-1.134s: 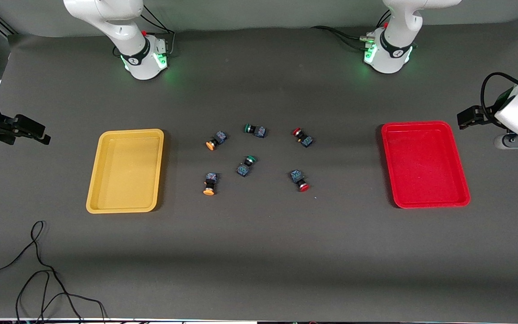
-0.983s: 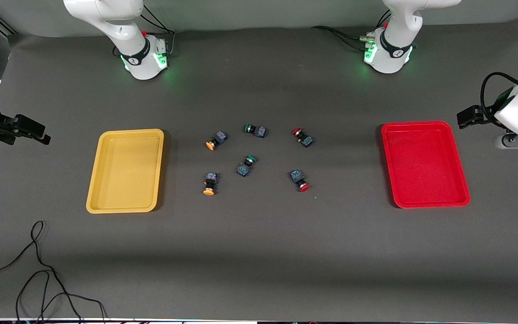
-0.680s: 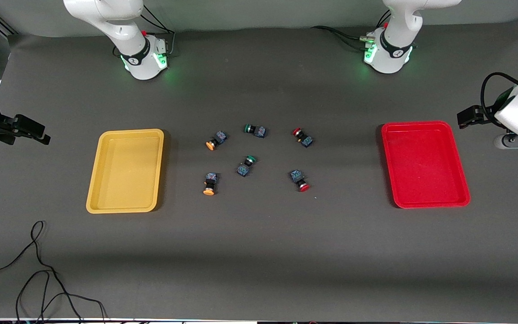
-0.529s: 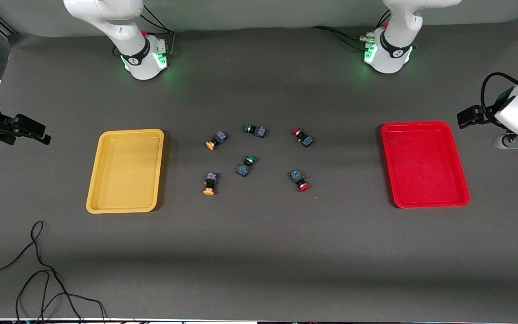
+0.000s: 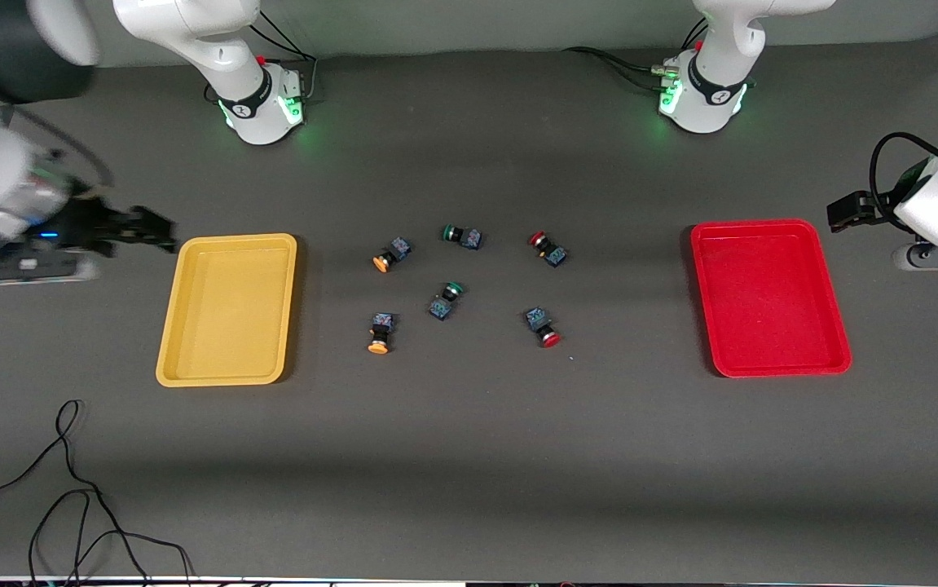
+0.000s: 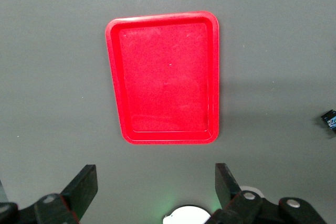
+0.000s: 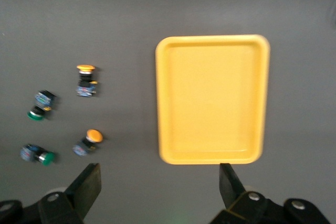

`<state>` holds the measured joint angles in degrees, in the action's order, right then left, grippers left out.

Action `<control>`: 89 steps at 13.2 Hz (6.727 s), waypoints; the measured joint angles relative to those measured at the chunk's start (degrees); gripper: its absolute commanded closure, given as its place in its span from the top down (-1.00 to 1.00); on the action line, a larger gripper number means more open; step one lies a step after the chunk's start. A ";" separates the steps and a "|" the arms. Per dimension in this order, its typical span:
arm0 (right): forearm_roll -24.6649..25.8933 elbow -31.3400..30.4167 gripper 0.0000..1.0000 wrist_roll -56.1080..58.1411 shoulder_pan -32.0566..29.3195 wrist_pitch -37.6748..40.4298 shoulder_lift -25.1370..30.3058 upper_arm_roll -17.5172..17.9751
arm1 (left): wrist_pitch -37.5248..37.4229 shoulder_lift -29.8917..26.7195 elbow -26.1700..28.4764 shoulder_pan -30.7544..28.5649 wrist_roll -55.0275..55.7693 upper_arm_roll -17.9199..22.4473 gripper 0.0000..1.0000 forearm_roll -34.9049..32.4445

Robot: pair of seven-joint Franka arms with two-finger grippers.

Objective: Place red and yellow buttons in trays

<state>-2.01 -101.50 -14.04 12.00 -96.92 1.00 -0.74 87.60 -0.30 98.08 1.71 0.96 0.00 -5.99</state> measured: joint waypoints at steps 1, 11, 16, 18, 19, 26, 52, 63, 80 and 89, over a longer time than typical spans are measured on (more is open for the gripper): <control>0.00 -2.18 1.00 -6.49 3.79 -2.74 0.14 0.14 | 0.01 0.04 0.00 0.00 0.00 -0.01 1.00 0.01; -0.03 -20.30 1.00 -63.47 29.67 -19.48 2.02 0.51 | 8.96 15.79 1.10 10.84 17.46 -2.47 1.00 9.38; -0.03 -31.98 1.00 -64.41 29.65 -40.35 -1.63 -0.24 | 17.81 25.19 3.56 17.75 36.10 -2.72 1.00 17.76; -0.03 -34.99 1.00 -65.21 29.65 -49.49 -7.29 -0.25 | 19.95 25.20 4.67 19.27 41.98 -2.75 1.00 21.76; -0.03 -35.52 1.00 -65.39 29.65 -52.29 -9.96 -0.25 | 21.88 25.25 5.67 19.98 43.96 -2.79 1.00 23.13; -0.03 -35.25 -0.35 -66.23 29.80 -61.81 -21.77 -0.23 | 41.86 29.90 16.00 28.40 52.88 -3.04 0.73 25.01; -2.70 -17.00 -0.80 25.57 29.20 -22.59 -8.40 -45.86 | 32.86 17.44 25.10 -2.75 9.05 -1.64 -0.05 2.52; -31.19 -19.43 1.00 57.07 24.21 -35.73 -34.39 -45.57 | 12.47 17.37 5.41 4.21 18.44 -4.51 1.00 6.28; -30.15 -4.92 1.00 3.47 60.49 -22.84 -29.06 -53.88 | 35.17 44.66 -9.47 27.79 58.80 -4.18 0.47 17.57; -43.17 -5.40 0.48 -0.72 58.36 -39.48 -46.21 -43.27 | 32.60 44.41 -11.78 25.54 53.11 -2.60 -1.00 16.05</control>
<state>-45.18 -106.91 -14.76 70.36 -136.40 -45.21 -44.01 120.20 44.11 86.30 27.24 54.07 -2.60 10.06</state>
